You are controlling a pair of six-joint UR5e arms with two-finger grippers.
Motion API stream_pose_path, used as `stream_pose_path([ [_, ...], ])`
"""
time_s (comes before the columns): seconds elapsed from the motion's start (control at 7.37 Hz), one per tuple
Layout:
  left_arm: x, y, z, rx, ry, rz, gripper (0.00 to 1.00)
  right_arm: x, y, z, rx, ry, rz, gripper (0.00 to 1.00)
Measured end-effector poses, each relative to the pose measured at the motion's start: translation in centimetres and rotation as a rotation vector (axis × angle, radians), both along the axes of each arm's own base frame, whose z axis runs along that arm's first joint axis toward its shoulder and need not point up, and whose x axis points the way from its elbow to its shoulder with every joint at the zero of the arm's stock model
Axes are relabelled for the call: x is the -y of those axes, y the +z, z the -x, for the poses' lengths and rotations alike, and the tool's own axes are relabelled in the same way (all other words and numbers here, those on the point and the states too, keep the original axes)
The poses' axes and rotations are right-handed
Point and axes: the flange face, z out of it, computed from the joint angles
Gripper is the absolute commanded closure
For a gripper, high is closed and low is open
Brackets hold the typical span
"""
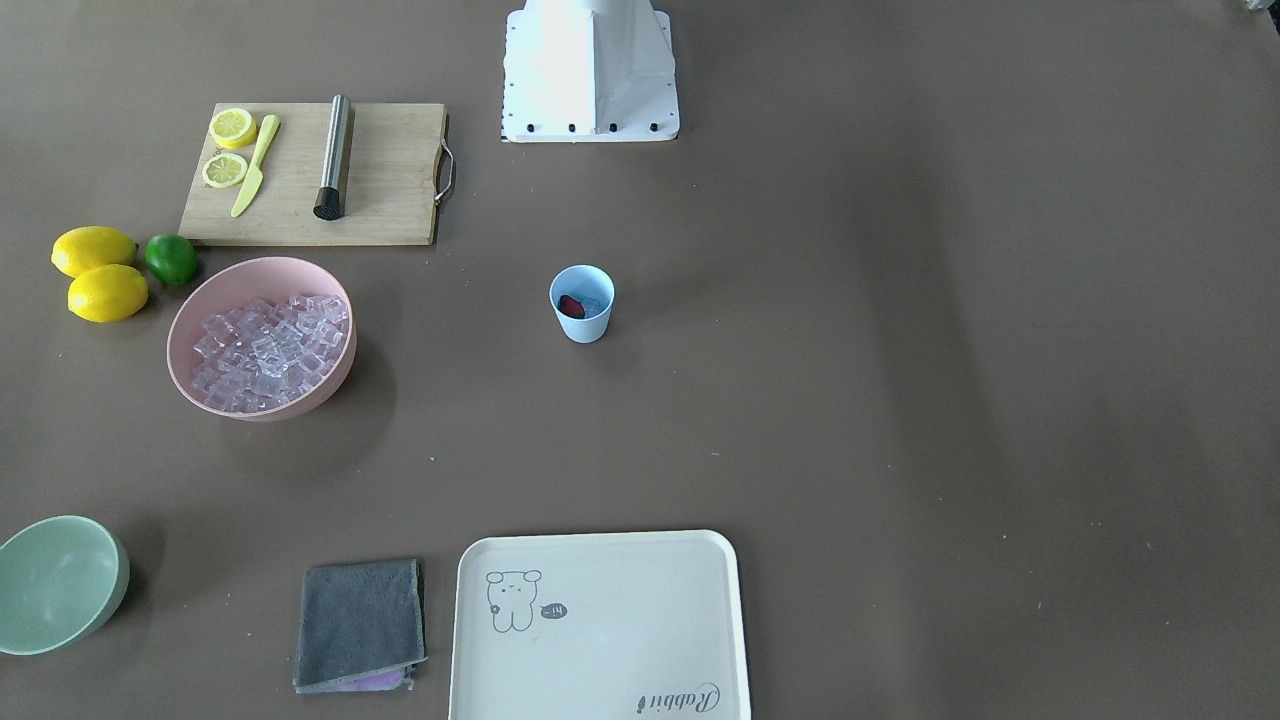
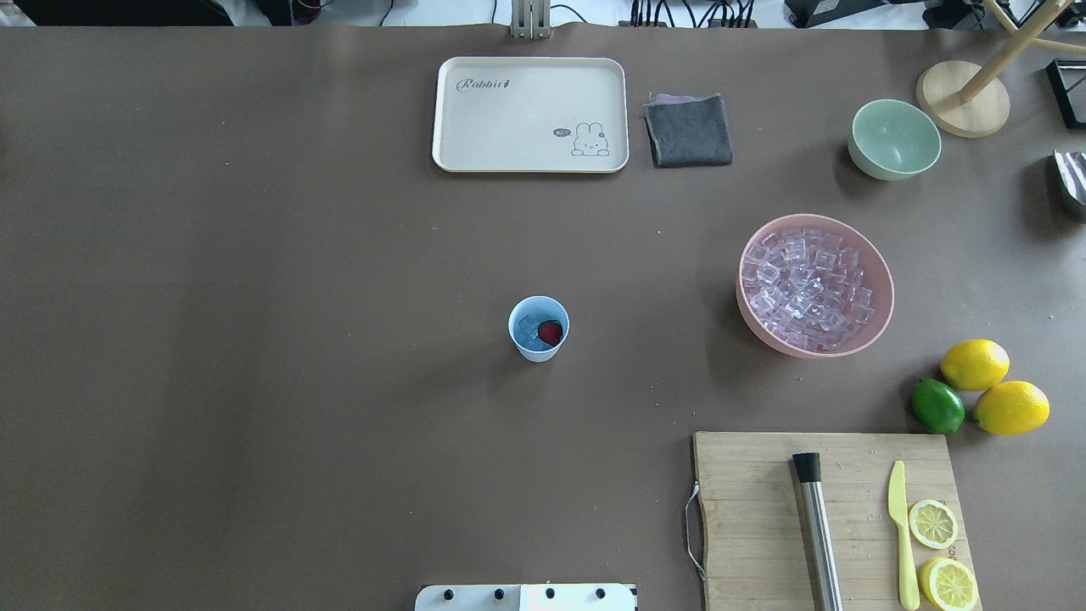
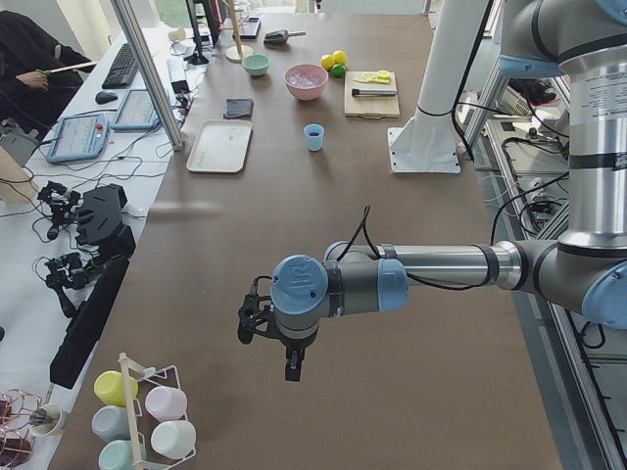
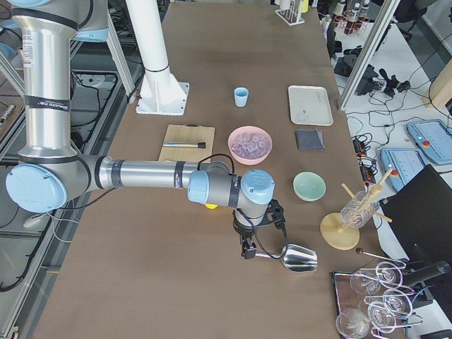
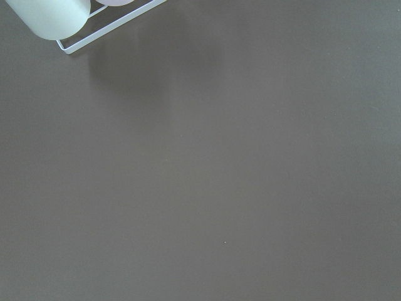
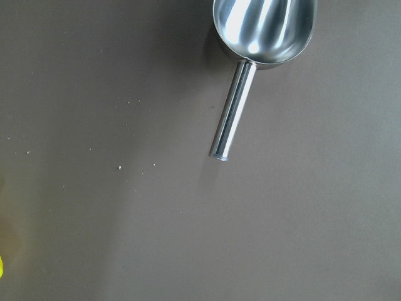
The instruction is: Put ice and strawberries in cup
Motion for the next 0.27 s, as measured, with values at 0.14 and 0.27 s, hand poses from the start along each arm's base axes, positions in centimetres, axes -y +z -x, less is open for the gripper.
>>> stream_pose_path([
  [0.14, -0.31, -0.28, 0.24, 0.042, 0.003, -0.003, 0.02, -0.23, 0.02, 0.01, 0.001, 0.000, 0.001, 0.00],
  [0.27, -0.63, -0.34, 0.35, 0.064, 0.004, -0.002, 0.02, -0.45, 0.08, 0.03, 0.002, 0.001, 0.002, 0.00],
])
